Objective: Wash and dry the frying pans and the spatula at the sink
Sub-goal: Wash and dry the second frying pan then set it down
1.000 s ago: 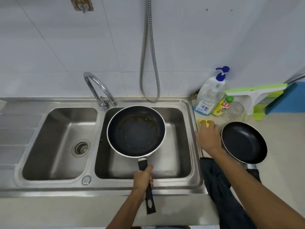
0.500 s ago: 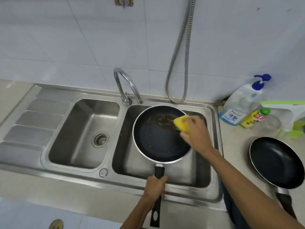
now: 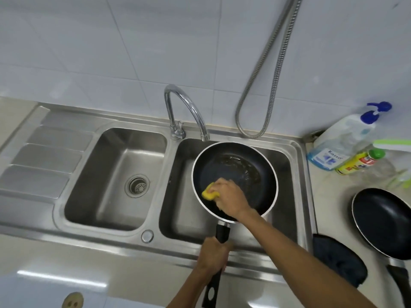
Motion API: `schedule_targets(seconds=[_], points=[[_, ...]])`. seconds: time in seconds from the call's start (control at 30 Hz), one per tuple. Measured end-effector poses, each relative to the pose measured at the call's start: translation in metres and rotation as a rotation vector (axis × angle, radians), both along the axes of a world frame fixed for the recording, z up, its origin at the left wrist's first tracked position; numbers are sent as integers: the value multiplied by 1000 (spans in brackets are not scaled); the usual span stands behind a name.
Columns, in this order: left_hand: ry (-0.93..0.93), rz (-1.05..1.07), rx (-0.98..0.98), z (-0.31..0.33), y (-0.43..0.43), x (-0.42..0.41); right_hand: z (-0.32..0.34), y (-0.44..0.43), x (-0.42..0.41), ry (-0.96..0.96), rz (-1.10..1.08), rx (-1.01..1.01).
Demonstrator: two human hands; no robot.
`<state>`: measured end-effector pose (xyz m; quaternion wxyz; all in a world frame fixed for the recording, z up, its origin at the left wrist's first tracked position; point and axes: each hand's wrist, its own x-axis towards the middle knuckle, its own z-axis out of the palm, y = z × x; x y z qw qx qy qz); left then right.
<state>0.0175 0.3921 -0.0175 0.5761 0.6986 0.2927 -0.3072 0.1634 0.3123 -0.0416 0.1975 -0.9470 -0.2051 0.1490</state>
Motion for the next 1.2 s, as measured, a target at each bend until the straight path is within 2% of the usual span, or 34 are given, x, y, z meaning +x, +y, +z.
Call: schedule_targets(seconds=[0.07,0.17,0.23,0.33,0.43,0.53,0.6,0.67,0.73,0.8,0.87,0.97,1.03,1.13,1.2], points=[[-1,-28,15,-1,0,-3,-1,21,35,-37,-20,-25],[10,-30,55,-1,2,-6,3,22,81,-60,-268,-67],[6,-34,41,-5,8,-5,0,28,79,-70,-330,-61],[-19,-53,-1,-9,18,2,-3,45,31,-12,-148,-21],[-20,-10,25,-13,27,10,6,18,-14,84,-25,-10],[-14,8,20,-16,31,11,16,-36,-15,141,-58,-205],[-6,5,-16,-15,30,8,26,-63,4,109,-117,-390],[-6,-10,-19,-13,30,5,37,-75,19,67,-119,-493],[-12,-9,-4,-11,30,7,50,-66,16,131,-35,-433],[-20,4,-8,-11,32,8,57,-38,-1,194,97,-271],[-41,-10,-12,-10,34,8,52,-2,-11,116,201,-160],[-75,-45,-17,-11,36,2,30,38,28,-120,238,-85],[-70,-44,-12,-12,36,-4,22,38,70,-231,176,-132],[-17,36,4,-10,36,-7,12,-7,104,-188,44,-321],[0,63,14,-10,35,-6,6,-41,91,-188,29,-385]])
